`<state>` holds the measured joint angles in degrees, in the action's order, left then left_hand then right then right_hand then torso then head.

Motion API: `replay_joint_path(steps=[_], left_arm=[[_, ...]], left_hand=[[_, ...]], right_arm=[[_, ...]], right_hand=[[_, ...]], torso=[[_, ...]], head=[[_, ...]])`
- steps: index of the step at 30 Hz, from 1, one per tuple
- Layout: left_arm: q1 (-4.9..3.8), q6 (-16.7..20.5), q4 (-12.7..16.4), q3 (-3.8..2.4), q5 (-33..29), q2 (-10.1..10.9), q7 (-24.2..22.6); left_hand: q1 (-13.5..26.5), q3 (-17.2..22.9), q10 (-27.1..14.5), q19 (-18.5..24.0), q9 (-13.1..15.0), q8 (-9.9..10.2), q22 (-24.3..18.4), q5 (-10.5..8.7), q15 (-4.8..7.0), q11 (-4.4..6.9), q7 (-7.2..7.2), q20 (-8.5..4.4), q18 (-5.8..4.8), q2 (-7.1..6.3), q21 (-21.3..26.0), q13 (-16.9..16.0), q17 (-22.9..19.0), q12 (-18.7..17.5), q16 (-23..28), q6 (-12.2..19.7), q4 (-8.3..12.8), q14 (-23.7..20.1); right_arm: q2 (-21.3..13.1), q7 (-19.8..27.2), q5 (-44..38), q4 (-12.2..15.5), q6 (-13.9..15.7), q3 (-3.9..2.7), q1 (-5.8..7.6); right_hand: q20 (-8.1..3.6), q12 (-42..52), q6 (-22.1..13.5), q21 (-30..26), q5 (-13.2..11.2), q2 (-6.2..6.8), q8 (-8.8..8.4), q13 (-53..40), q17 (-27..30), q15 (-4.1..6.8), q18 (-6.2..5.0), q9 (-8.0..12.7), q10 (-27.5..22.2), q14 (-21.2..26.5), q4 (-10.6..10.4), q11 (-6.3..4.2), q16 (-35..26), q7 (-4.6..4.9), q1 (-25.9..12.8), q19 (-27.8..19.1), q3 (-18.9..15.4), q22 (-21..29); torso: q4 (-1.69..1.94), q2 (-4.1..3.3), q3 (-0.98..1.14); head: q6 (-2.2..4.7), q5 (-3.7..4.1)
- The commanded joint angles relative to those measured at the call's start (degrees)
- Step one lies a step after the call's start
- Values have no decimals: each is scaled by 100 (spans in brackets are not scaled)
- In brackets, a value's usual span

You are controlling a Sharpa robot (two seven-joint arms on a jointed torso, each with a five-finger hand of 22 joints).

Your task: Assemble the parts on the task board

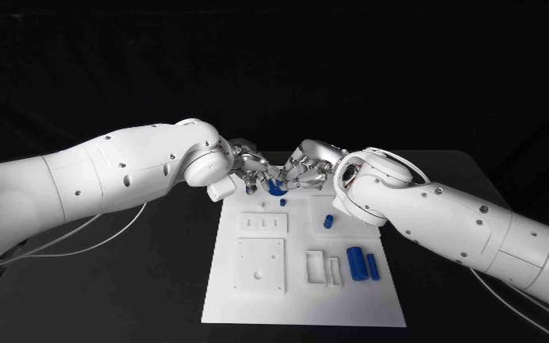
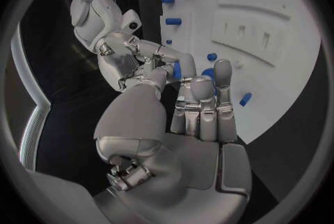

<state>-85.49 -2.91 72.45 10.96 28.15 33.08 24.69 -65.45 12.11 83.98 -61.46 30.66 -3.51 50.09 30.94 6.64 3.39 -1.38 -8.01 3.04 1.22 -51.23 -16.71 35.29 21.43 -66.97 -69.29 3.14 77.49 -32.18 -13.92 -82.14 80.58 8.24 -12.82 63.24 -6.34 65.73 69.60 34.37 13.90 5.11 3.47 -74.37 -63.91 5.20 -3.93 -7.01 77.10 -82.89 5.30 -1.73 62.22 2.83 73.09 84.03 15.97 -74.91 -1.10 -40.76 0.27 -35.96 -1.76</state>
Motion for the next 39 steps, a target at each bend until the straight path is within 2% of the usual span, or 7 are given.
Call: replay_joint_path(steps=[1, 14, 23, 29, 32, 34, 39], left_arm=[[5, -148, 46, -2, -58, -31, -157], [5, 103, 16, -1, 75, -8, -113], [6, 111, 29, 3, 264, 58, 123], [7, -31, 26, 25, 421, 109, 319], [7, -111, 35, 50, 479, 135, 372], [7, -167, 50, 64, 528, 154, 390], [8, -249, 134, 124, 621, 206, 445]], left_hand=[[-193, 61, 267, -60, 1305, -35, 20, 66, 42, 59, 183, -2, -85, 150, 15, -48, 98, 116, -85, -234, 49, 32], [-117, 84, 281, -125, 1812, -28, 105, 211, 69, 95, 268, -15, -76, 106, -6, -174, 786, 608, -440, -466, 101, 226], [-55, 126, 283, -148, 1918, -28, 150, 305, 81, 100, 283, -13, -57, 95, -19, -185, 964, 732, -510, -518, 171, 281], [-32, 129, 283, -152, 1956, -26, 170, 303, 85, 98, 288, -11, -49, 102, -21, -196, 1025, 789, -537, -545, 190, 293], [-27, 134, 283, -160, 1976, -26, 186, 304, 82, 99, 294, -8, -46, 106, -28, -201, 1065, 818, -560, -556, 208, 302], [-23, 143, 283, -174, 1992, -30, 199, 362, 88, 108, 301, -10, -38, 100, -35, -210, 1138, 859, -602, -578, 234, 336], [30, 177, 284, -305, 2119, -32, 249, 439, 92, 135, 331, 9, -18, 105, 93, -232, 1325, 1011, -697, -652, 318, 394]], right_arm=[[7, 87, -10, 7, 103, -11, 11], [-154, 281, 175, 107, 470, -11, -31], [-627, 594, 368, 406, 582, -46, -190], [-990, 900, 648, 530, 689, -221, -304], [-1093, 1329, 1000, 484, 1201, -305, -324], [-1112, 1646, 1384, 414, 1592, -402, -330], [-1091, 2350, 2375, 193, 2367, -645, -327]], right_hand=[[-26, -66, -77, -47, 68, 7, 9, 32, 28, 13, -58, 37, -23, -18, -69, -9, -43, 37, -100, 279, 8, -230], [47, -217, -498, -329, 167, 190, 16, 154, 191, -57, -153, 211, -140, 36, -293, 80, -234, 177, -139, 253, -289, -129], [96, -299, -653, -604, 629, 234, 14, 242, 283, -93, -216, 247, -245, 107, -287, 120, -327, 233, -45, 231, -478, -70], [108, -385, -651, -850, 745, 206, 15, 320, 390, -98, -241, 250, -322, 163, -198, 123, -435, 237, -23, 204, -412, -18], [106, -558, -600, -1126, 929, 148, 18, 456, 528, -89, -258, 244, -418, 214, -88, 109, -590, 233, 51, 182, -238, 62], [117, -1312, -616, -1932, 1275, 201, 15, 1014, 1023, -93, -284, 258, -777, 417, 27, 105, -1247, 242, 10, 18, 12, 356], [106, -2101, -662, -2539, 1468, 201, 16, 1957, 1420, -102, -162, 271, -1053, 386, 335, 108, -1996, 275, -327, 62, 403, 1062]], torso=[[-5, 4, 1], [0, 8, 8], [-27, 23, 0], [-52, 55, 21], [-61, 73, 30], [-65, 79, 37], [-45, 92, 42]], head=[[5, 1], [20, 4], [33, -43], [-2, -135], [-41, -150], [-64, -157], [-119, -167]])
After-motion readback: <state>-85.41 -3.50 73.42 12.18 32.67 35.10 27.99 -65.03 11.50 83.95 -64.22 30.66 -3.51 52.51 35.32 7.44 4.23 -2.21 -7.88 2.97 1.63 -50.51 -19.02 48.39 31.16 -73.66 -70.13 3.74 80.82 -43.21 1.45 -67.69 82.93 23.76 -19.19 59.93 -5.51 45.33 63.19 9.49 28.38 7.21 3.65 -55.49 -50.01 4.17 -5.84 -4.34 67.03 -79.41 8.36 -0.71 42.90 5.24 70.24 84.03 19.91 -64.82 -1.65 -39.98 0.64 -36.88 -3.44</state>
